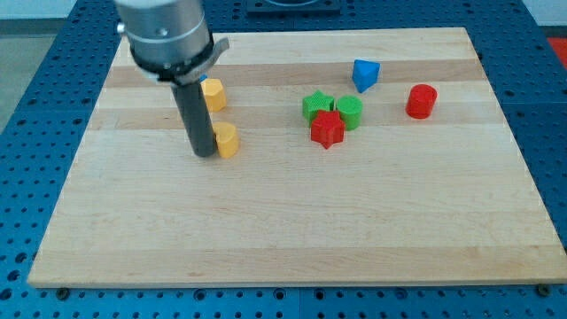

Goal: Push the yellow heart closer to the yellow hexagon

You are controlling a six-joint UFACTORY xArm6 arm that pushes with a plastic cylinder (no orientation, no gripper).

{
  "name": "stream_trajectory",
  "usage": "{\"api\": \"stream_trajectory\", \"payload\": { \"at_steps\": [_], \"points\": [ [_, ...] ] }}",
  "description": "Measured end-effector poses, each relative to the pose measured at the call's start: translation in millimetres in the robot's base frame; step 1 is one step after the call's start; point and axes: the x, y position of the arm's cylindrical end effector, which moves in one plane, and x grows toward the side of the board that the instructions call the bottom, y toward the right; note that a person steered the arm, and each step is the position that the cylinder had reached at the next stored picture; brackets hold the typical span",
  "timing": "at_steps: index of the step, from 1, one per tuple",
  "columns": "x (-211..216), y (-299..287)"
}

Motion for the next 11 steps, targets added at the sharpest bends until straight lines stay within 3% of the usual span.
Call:
{"api": "stream_trajectory", "payload": {
  "at_steps": [1,3,4,5,8,11],
  "points": [
    [-1.6,0.0],
    [70.2,26.2],
    [32.7,65.1],
    [32.7,63.3],
    [15.3,18.8],
    [-66.3,-20.4]
  ]
}}
